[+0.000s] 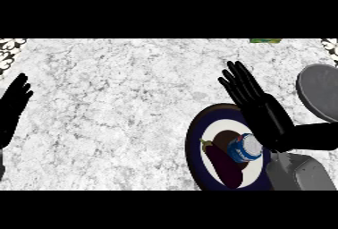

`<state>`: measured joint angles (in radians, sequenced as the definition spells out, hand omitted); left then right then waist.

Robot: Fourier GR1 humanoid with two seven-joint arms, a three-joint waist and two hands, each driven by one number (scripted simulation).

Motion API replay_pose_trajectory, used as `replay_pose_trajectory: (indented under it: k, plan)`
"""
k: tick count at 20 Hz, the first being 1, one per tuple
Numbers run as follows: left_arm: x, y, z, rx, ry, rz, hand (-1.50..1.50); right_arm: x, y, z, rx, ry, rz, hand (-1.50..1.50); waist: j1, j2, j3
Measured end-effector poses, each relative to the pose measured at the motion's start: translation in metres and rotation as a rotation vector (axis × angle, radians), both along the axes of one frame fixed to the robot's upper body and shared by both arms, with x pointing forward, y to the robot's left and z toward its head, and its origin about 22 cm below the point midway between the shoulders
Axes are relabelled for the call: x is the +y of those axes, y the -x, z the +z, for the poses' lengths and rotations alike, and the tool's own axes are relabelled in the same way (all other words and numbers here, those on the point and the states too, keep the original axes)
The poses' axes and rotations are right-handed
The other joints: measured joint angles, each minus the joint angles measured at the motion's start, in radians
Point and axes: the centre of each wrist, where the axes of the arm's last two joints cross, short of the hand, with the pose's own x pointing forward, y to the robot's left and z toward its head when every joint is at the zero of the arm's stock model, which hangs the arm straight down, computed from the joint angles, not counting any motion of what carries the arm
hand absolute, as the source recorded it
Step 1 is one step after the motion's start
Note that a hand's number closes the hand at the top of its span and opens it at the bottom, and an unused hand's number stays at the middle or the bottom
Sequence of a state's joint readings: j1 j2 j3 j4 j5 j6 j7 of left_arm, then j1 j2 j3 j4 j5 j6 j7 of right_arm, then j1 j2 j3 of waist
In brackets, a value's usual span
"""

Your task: Pick the can from the plate and place it in the pan

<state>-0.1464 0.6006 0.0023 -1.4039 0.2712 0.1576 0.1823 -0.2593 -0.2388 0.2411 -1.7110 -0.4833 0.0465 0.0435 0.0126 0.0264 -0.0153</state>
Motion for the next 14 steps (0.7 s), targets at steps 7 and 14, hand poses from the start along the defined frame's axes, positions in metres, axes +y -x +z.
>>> replay_pose_trajectory:
  k: [7,14]
  plan:
    - [-0.071,0.002,-0.021,-0.168,0.131,-0.169,0.0,-0.063,0.005,0.003,-0.067,0.159,-0.278,1.5,-0.05,-0.028,0.007]
    - [-0.121,0.025,-0.044,-0.235,0.239,-0.273,0.0,-0.127,0.076,-0.023,-0.012,0.352,-0.618,-1.5,-0.074,-0.038,0.013]
